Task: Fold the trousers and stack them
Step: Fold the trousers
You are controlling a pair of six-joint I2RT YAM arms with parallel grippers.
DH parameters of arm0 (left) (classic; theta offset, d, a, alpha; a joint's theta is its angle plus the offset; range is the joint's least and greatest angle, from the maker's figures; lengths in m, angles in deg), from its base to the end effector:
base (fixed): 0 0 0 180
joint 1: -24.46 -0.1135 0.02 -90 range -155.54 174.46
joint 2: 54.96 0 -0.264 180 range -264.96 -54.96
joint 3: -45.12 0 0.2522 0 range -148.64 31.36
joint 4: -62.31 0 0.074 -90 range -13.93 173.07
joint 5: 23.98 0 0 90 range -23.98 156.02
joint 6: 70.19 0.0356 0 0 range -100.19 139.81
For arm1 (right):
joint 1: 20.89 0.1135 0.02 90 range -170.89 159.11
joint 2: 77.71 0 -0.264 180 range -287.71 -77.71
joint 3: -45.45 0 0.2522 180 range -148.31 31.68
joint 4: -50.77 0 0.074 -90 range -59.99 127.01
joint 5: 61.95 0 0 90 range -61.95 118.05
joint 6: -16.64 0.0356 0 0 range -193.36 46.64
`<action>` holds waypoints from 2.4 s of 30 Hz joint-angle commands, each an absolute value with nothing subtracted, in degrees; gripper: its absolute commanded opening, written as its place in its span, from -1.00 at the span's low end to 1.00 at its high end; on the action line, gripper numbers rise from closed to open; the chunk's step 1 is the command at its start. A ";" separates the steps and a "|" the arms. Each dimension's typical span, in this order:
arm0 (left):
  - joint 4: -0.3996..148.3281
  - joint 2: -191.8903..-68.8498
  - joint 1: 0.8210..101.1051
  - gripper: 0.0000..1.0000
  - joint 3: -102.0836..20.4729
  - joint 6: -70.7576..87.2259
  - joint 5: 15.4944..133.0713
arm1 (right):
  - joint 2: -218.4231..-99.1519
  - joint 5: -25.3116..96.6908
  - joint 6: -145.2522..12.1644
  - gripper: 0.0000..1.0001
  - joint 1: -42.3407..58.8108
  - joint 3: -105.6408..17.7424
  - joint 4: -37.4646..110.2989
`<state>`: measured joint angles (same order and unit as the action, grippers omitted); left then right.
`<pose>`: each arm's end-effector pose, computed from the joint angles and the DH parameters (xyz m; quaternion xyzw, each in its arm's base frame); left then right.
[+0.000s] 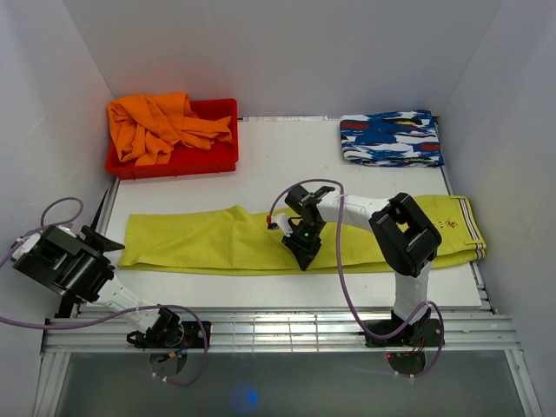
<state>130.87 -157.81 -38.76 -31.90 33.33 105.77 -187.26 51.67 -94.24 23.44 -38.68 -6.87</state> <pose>0.1546 0.2557 0.1599 -0.4067 0.8473 -0.2887 0.1826 0.2397 0.2541 0.1482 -0.5369 0.8164 0.2121 0.0165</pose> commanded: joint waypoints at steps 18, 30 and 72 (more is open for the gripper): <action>131.79 -155.07 -37.24 0.02 -30.24 39.41 104.17 | -194.43 45.80 -94.28 -0.84 20.59 -42.41 -2.98; 135.31 -154.81 -37.32 -1.00 -37.28 41.61 95.21 | -193.90 45.72 -93.57 -0.84 20.59 -42.94 -3.15; 115.71 -138.01 28.27 0.96 -35.86 50.04 113.12 | -167.19 44.78 -112.61 0.00 -8.27 -39.08 -16.94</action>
